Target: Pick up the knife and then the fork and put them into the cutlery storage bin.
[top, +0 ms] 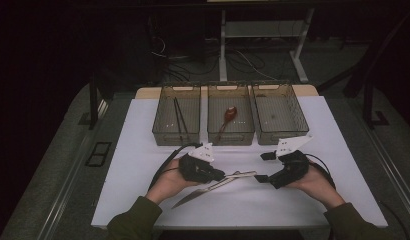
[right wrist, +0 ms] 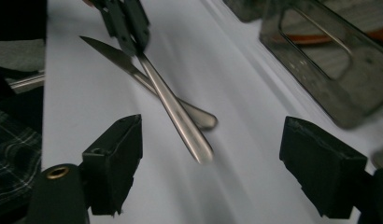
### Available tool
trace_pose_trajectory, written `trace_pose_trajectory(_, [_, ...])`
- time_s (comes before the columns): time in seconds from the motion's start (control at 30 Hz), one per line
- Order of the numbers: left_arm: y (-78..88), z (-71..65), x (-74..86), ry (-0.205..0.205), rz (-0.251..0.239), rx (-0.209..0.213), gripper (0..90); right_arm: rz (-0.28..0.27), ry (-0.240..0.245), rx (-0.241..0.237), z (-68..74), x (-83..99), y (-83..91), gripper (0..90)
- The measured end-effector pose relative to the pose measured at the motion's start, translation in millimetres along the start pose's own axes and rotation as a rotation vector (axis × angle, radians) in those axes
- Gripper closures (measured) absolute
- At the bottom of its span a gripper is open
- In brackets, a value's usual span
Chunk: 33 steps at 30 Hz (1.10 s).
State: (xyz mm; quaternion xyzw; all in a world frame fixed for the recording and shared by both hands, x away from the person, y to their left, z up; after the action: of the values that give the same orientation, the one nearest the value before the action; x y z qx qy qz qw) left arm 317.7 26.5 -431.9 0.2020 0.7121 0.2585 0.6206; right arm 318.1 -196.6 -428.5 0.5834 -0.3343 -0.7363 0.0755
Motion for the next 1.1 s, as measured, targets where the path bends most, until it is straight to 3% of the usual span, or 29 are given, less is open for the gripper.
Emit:
trace_pose_trajectory(0.1, [-5.1, 1.3, -8.6, -0.029, 0.002, 0.030, 84.6, 0.005, 0.025, -0.029, 3.7, -9.9, -5.6, 23.0])
trace_pose_trajectory(0.33, [-12.3, 3.1, -21.4, -0.054, 0.002, 0.100, 84.5, 0.044, 0.119, -0.099, 9.4, -26.9, -23.7, 27.8])
trace_pose_trajectory(0.4, [-13.8, 4.0, -23.5, -0.069, 0.014, 0.095, 84.5, 0.067, 0.165, -0.122, 9.3, -29.1, -29.9, 30.2])
trace_pose_trajectory(0.63, [-15.4, 3.8, -20.9, -0.096, 0.037, 0.092, 84.5, 0.148, 0.224, -0.182, 17.2, -26.7, -46.7, 46.9])
trace_pose_trajectory(0.87, [-19.3, -0.7, -20.6, -0.119, 0.061, 0.108, 84.5, 0.209, 0.272, -0.186, 24.4, -20.6, -53.7, 64.3])
trace_pose_trajectory(1.1, [-17.9, -1.8, -20.5, -0.125, 0.063, 0.112, 84.6, 0.248, 0.278, -0.191, 29.6, -16.9, -55.5, 70.1])
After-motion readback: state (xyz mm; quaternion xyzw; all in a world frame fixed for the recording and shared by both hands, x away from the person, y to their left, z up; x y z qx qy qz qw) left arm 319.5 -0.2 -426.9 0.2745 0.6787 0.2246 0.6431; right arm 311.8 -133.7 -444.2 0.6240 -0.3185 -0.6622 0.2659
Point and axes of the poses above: each handheld gripper's, and its own axes: y roughly backward along the jaws, x roughly out of its underside, z roughly to its left, the point moved 5 cm from there along -y, roughly forward along the jaws, and after that the axes turned 4 degrees about -z, right-handed, at the moved point
